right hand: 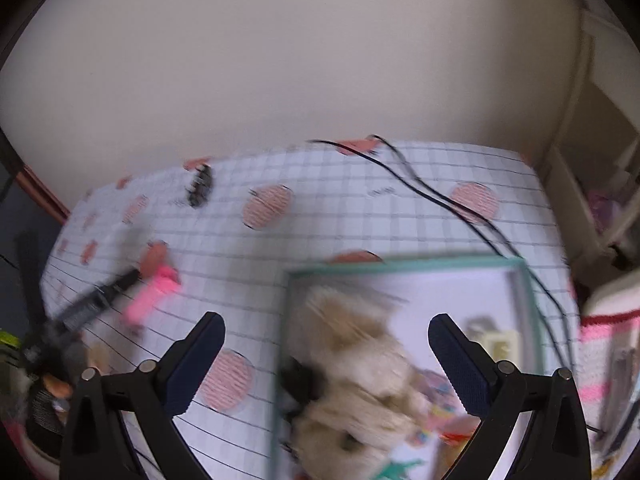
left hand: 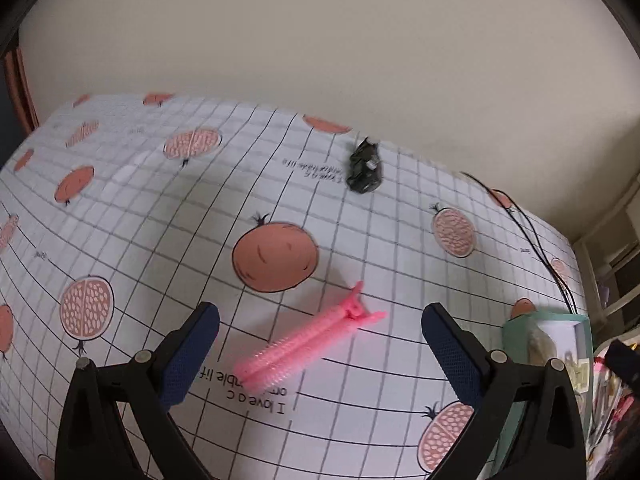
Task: Organize objects
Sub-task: 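Move the left gripper to the pink roller clip while the right moves toward the black car, then grasp the pink roller clip with the left gripper while the right grasps the black toy car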
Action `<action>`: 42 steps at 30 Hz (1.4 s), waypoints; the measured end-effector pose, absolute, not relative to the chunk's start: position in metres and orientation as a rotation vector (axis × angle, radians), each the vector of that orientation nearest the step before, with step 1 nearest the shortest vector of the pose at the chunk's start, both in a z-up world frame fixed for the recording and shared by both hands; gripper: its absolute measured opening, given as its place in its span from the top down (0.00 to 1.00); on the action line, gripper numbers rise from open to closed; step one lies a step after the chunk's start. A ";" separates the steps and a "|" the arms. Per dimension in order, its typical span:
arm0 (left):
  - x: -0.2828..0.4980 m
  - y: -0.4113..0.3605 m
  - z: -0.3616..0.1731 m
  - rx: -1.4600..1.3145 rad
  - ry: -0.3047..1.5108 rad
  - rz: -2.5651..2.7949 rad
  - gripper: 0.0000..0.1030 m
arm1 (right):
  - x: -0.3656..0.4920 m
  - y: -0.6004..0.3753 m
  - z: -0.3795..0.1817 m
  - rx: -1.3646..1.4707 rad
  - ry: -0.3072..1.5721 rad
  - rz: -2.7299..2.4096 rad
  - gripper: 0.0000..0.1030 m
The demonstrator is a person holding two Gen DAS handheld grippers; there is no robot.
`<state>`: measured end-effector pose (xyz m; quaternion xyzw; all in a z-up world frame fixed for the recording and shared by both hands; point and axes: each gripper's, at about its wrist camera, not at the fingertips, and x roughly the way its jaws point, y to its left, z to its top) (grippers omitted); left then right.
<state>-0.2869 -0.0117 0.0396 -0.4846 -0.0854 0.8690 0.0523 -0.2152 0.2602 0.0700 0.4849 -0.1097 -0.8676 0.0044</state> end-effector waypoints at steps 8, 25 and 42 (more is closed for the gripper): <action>-0.292 -0.013 0.023 -1.519 -0.041 2.578 0.02 | -0.279 0.218 0.067 1.488 -0.416 -2.677 0.00; -0.309 -0.014 -0.002 -1.426 0.162 2.423 0.12 | -0.399 0.117 0.013 1.514 -0.274 -2.636 0.01; -0.296 -0.041 0.010 -1.341 0.064 2.399 0.46 | -0.426 0.079 -0.019 1.547 -0.234 -2.670 0.52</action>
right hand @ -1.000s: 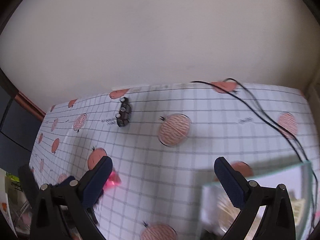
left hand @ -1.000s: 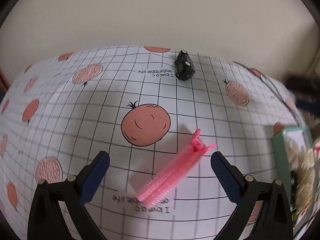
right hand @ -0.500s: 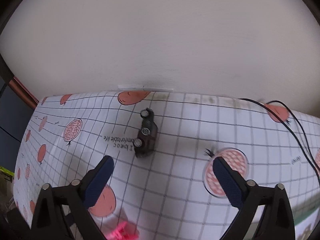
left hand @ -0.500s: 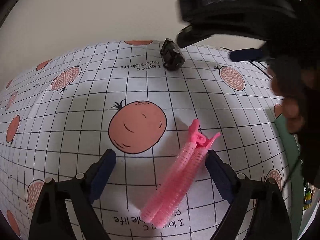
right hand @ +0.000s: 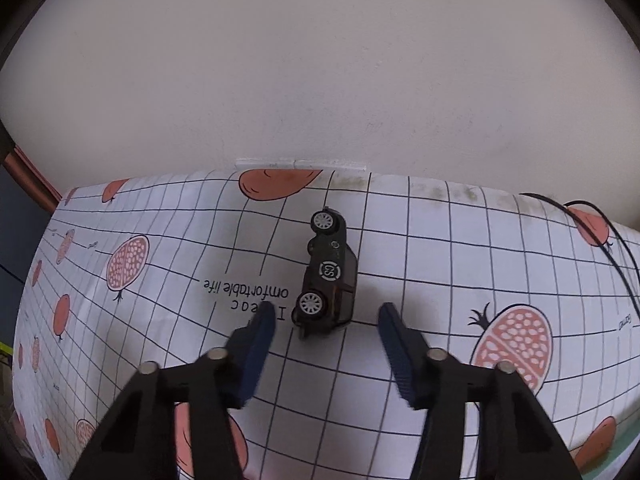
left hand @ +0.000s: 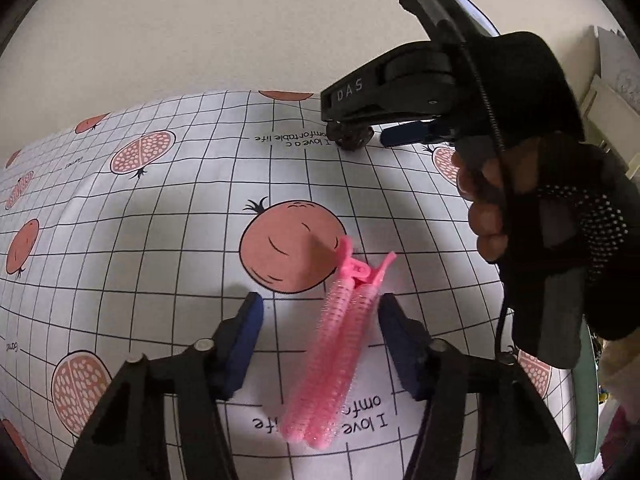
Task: Organize objects
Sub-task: 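Grasp the pink roller clip with the left gripper while the right grasps the black toy car, then carry the pink roller clip and black car over the white tray with both grippers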
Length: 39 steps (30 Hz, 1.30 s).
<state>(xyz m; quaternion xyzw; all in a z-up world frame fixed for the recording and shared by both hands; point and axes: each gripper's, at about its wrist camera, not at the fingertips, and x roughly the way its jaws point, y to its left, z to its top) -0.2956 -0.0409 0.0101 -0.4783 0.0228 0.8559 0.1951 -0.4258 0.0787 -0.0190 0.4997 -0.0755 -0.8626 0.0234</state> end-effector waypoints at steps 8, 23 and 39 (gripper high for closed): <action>-0.300 -0.054 0.009 -1.340 0.011 2.412 0.72 | -0.419 0.081 -0.018 1.537 -0.282 -2.672 0.72; -0.288 -0.060 0.011 -1.442 -0.110 2.457 0.73 | -0.352 0.102 0.008 1.536 -0.332 -2.629 0.73; -0.219 -0.047 0.054 -1.553 -0.160 2.478 0.73 | -0.210 0.146 0.053 1.540 -0.259 -2.598 0.73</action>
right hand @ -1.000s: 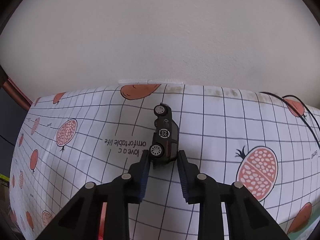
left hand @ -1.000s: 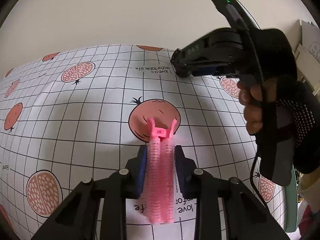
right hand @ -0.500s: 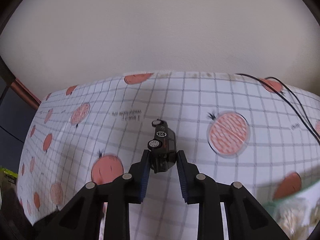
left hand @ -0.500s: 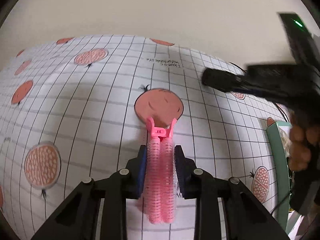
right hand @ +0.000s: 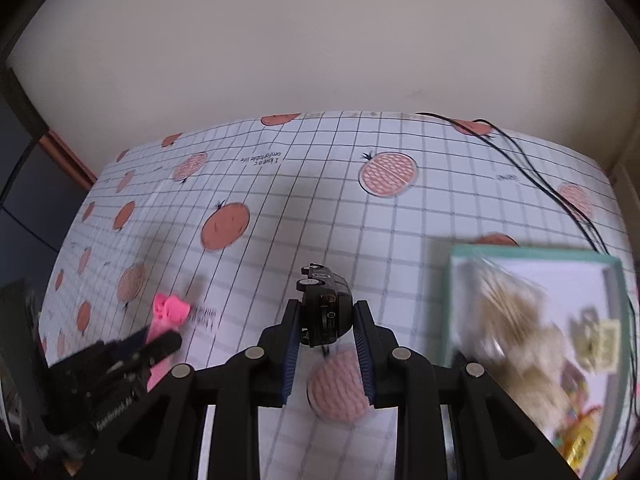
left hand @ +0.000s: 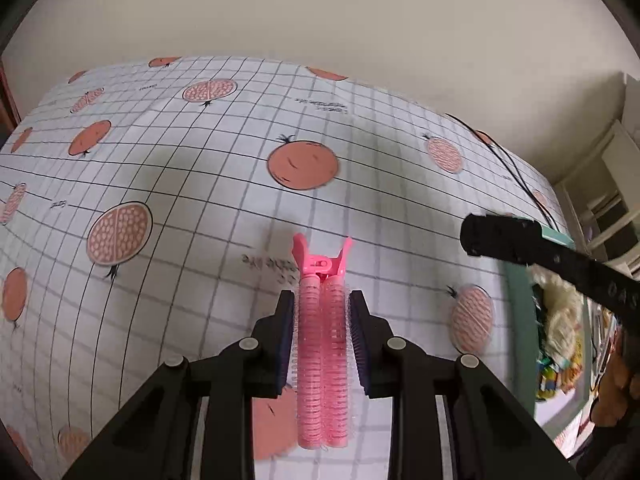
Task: Organize objects
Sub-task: 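Carry the pink roller clip and black car over the white tray with both grippers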
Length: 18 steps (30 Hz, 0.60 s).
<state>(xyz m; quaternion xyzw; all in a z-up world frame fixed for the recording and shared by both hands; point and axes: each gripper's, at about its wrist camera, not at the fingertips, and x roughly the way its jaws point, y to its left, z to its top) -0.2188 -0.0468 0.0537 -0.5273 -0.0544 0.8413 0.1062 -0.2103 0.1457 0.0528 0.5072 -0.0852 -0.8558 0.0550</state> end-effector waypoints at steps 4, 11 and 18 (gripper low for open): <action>-0.198 -0.031 0.074 -1.528 -0.131 2.485 0.73 | -0.173 0.161 0.068 1.526 -0.225 -2.621 0.73; -0.155 0.000 0.100 -1.485 -0.111 2.482 0.73 | -0.122 0.180 0.087 1.503 -0.194 -2.658 0.73; -0.117 0.018 0.110 -1.455 -0.167 2.475 0.73 | -0.076 0.184 0.100 1.459 -0.140 -2.679 0.73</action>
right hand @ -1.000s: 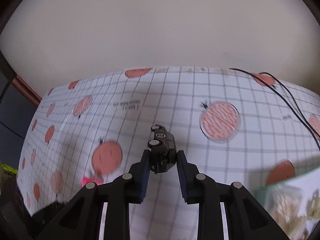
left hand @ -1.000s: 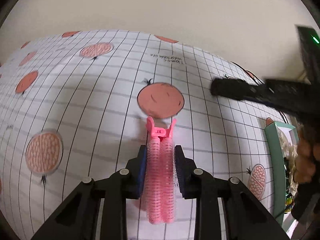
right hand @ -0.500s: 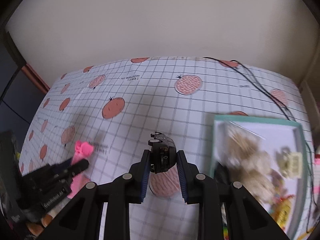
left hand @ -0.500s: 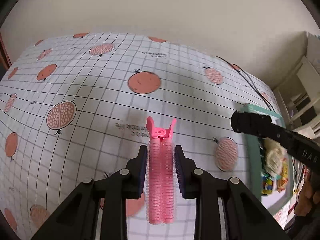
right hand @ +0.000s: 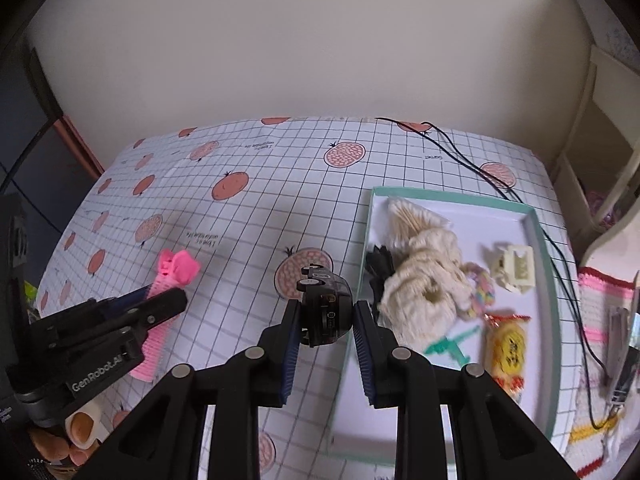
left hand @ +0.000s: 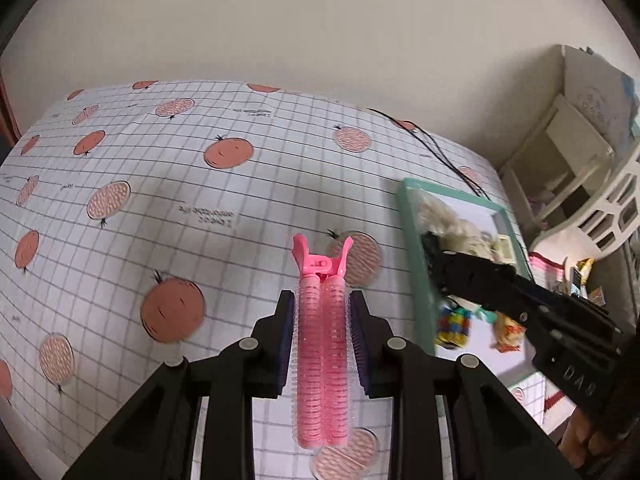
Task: Organize objects
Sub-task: 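Carry the pink roller clip and black car over the white tray with both grippers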
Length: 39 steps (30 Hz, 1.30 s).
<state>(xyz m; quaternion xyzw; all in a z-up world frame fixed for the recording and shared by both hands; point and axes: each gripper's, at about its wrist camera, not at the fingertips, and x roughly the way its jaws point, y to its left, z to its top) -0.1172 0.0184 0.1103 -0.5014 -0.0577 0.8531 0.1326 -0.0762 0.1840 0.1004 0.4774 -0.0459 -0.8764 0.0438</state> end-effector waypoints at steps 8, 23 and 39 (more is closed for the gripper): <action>-0.090 0.043 0.107 -1.434 -0.146 2.484 0.73 | -0.040 0.190 0.096 1.444 -0.118 -2.696 0.73; -0.070 0.105 0.094 -1.392 -0.076 2.438 0.73 | -0.016 0.243 0.077 1.536 -0.213 -2.732 0.73; -0.066 0.162 0.071 -1.395 -0.044 2.364 0.72 | -0.013 0.286 0.054 1.696 -0.230 -2.797 0.73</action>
